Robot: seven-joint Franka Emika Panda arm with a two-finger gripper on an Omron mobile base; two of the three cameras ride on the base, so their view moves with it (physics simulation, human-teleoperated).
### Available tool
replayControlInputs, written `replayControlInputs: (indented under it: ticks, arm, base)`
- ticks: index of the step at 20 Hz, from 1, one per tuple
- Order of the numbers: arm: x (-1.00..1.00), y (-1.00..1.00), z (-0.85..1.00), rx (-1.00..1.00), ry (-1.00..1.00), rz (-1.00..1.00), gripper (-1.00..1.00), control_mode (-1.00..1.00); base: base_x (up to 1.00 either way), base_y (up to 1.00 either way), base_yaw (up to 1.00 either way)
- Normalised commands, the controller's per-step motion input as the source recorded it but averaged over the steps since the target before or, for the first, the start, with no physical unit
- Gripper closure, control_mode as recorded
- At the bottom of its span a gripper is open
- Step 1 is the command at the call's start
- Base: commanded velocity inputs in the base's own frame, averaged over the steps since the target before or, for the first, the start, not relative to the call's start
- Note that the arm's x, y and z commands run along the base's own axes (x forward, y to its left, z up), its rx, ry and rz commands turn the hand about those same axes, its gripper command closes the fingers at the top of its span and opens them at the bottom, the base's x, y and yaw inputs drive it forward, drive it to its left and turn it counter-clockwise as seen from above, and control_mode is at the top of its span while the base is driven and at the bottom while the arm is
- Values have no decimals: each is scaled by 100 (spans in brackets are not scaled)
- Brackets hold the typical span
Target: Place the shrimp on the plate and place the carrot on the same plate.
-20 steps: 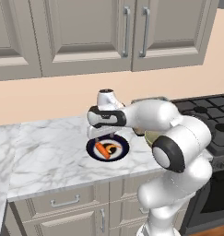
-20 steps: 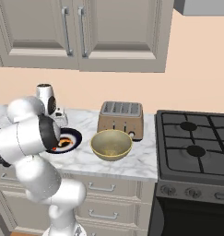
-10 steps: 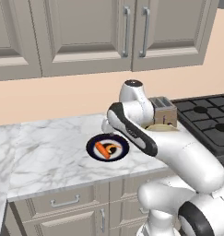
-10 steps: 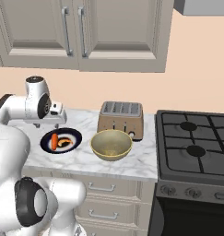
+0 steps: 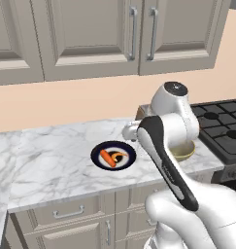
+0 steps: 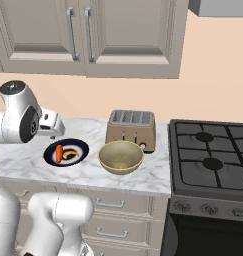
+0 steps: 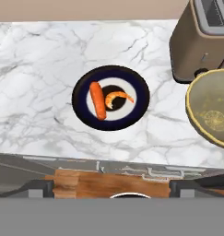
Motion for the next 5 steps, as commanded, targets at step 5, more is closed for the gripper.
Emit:
replayControlInputs:
  ticks: [5]
  arm:
    - [-61, -15, 78, 0, -12, -4, -100, -100]
  base:
    - [0, 0, 0]
